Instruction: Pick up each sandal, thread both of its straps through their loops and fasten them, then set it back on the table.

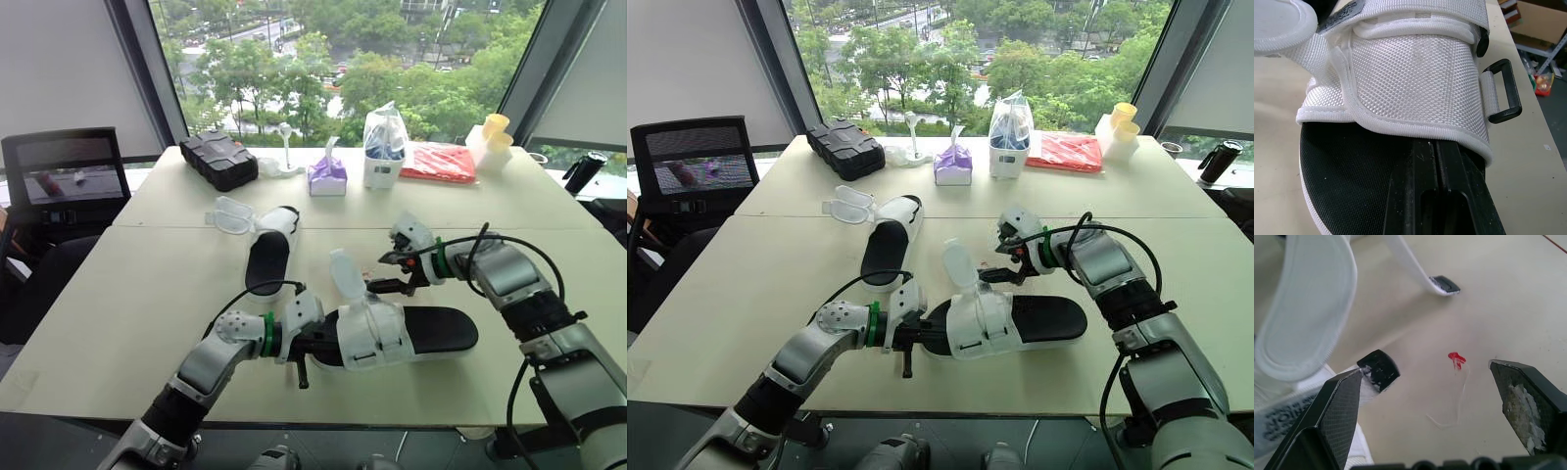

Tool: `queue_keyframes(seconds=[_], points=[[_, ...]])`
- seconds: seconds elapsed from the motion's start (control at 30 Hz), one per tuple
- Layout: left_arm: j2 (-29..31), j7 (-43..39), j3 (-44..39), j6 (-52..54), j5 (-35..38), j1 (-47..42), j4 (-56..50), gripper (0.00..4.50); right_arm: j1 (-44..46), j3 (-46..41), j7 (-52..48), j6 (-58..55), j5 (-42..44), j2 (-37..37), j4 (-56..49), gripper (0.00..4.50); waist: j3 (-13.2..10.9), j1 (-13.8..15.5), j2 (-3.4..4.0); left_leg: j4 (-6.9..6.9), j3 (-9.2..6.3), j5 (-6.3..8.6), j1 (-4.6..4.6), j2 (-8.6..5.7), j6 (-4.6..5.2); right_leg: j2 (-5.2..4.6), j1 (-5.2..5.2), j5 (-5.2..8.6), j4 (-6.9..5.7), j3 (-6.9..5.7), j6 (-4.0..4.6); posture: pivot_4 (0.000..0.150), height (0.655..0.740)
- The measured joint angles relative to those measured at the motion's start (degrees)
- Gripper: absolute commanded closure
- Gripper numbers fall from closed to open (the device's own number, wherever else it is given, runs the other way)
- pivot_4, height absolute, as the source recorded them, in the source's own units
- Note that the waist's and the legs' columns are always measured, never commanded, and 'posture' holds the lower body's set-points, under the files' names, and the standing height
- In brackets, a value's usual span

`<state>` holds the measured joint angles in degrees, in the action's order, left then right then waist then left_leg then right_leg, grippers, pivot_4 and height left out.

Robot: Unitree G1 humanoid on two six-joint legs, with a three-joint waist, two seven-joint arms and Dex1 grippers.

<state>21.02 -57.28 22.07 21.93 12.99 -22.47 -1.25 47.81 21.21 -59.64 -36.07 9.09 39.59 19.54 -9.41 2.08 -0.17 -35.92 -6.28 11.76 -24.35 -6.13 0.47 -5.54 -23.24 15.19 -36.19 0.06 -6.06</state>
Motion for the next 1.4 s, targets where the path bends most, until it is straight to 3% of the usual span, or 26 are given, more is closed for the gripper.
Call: queue_keyframes(seconds=[0.23,0.43,0.8,1.4], points=[[0.00,0.05,0.00,0.00,-0.01,0.00,0.02,4.50,-0.41,0.35,0.46,5.09,-4.49,-0.71,2.79,0.03,0.00,0.00,0.00,-0.01,0.00,-0.01,0.01,0.00,-0.02,0.01,0.02,-0.01,-0.01,0.00,0.00,0.150,0.7400],[0.04,0.07,-0.04,0.01,-0.01,0.00,0.00,4.50,3.70,-4.62,0.78,3.72,-3.65,-1.25,3.10,0.03,-0.02,0.00,0.04,0.00,-0.02,-0.02,0.01,0.01,-0.04,0.02,0.01,-0.02,-0.02,0.00,0.01,0.150,0.7400],[0.00,0.14,0.00,-0.04,-0.01,-0.11,0.18,4.50,5.41,-9.32,-2.95,-14.31,5.46,-2.91,-2.87,0.03,-0.02,0.01,0.04,-0.01,-0.04,0.04,0.01,0.01,-0.13,0.00,0.00,-0.02,-0.02,0.00,0.04,0.150,0.7400],[-0.02,-0.09,0.10,-1.02,-0.01,-0.43,1.27,4.50,5.51,-9.59,-1.09,-27.78,11.49,-8.61,-1.05,0.03,-0.01,-0.05,0.05,-0.03,-0.04,0.04,0.03,0.01,-0.14,0.00,-0.08,-0.06,-0.02,0.00,0.06,0.150,0.7400]])
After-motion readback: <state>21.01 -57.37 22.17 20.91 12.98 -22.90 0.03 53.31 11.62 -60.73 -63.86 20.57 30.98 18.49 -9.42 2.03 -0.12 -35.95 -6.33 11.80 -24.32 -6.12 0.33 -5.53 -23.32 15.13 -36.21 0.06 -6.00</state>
